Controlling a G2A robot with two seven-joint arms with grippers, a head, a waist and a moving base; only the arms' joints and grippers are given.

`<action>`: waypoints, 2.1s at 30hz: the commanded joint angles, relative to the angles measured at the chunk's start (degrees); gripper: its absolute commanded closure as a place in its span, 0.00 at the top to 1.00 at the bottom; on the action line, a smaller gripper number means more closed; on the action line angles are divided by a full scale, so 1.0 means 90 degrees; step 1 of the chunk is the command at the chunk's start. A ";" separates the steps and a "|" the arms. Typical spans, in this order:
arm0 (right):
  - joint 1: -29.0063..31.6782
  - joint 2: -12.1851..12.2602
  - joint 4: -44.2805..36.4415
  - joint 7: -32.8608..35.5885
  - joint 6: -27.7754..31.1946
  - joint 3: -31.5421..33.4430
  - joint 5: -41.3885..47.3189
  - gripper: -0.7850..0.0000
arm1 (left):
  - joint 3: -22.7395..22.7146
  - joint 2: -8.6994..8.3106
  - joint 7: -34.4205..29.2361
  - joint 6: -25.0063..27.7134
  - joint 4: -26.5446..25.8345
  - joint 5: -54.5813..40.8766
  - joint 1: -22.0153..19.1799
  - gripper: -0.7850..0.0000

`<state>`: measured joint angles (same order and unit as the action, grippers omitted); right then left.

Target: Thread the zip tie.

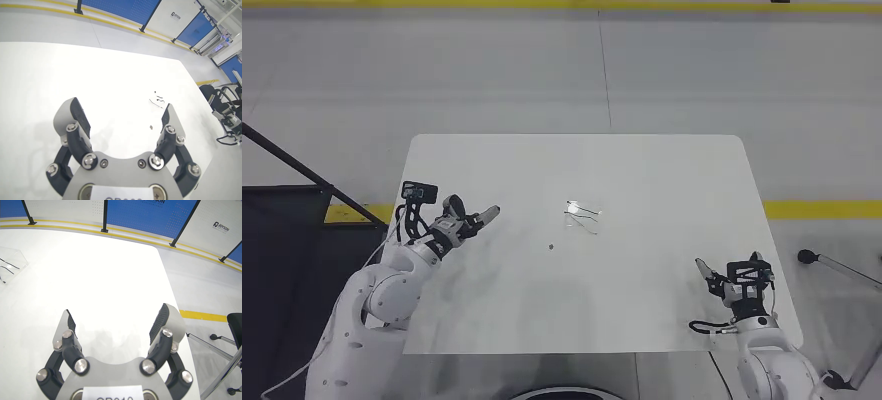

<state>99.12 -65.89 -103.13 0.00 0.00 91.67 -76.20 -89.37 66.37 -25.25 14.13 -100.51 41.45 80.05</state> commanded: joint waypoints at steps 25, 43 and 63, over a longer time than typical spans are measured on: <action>0.0000 0.0000 0.0000 0.0000 0.0000 0.0000 0.0000 1.00 | 0.1347 0.0177 -0.2882 -0.0352 0.2566 -0.3152 -0.2850 1.00; 0.0000 0.0000 0.0000 0.0000 0.0000 0.0000 0.0000 1.00 | 0.1930 0.0273 -0.3396 -0.0258 0.3590 -0.3393 -0.3834 1.00; 0.0000 0.0000 0.0000 0.0000 0.0000 0.0000 0.0000 1.00 | 0.3397 0.0716 -0.3331 -0.0244 0.5403 -0.3491 -0.5205 0.61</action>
<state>99.12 -65.89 -103.13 0.00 0.00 91.67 -76.20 -59.38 72.57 -55.50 11.62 -52.80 10.13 33.75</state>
